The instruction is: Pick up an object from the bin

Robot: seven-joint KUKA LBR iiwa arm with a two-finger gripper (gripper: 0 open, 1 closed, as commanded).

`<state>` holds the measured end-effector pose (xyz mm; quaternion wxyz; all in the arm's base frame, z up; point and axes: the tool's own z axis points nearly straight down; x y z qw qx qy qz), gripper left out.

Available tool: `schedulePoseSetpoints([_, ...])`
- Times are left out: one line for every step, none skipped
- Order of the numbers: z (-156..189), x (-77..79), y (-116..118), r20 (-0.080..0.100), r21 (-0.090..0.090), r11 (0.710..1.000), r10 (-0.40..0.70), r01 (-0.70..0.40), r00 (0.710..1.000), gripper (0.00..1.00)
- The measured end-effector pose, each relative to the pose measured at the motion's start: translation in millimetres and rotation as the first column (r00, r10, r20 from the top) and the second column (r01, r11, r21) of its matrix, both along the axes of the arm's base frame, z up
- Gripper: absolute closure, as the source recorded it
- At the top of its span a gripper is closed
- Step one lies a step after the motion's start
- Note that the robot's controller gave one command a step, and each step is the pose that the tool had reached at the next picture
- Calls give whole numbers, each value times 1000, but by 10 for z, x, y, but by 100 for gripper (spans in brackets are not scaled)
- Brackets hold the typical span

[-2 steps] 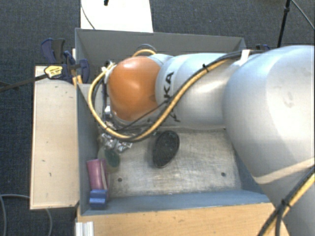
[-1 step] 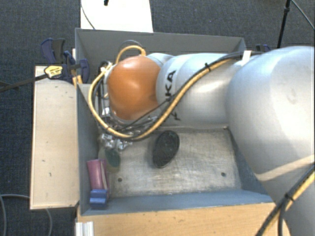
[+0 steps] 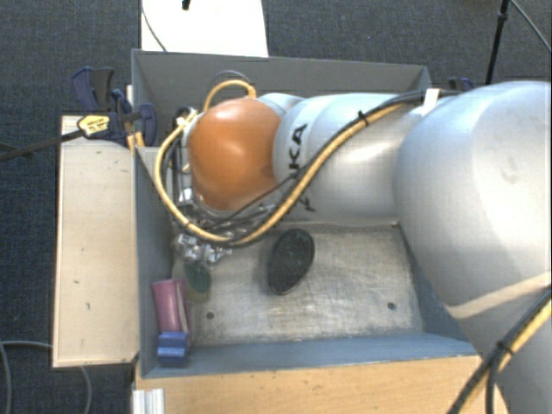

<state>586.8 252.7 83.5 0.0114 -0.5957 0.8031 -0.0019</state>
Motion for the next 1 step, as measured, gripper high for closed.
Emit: schedulePoseSetpoints([1658, 30, -167, -8, -7, 988, 155, -156, 988, 100])
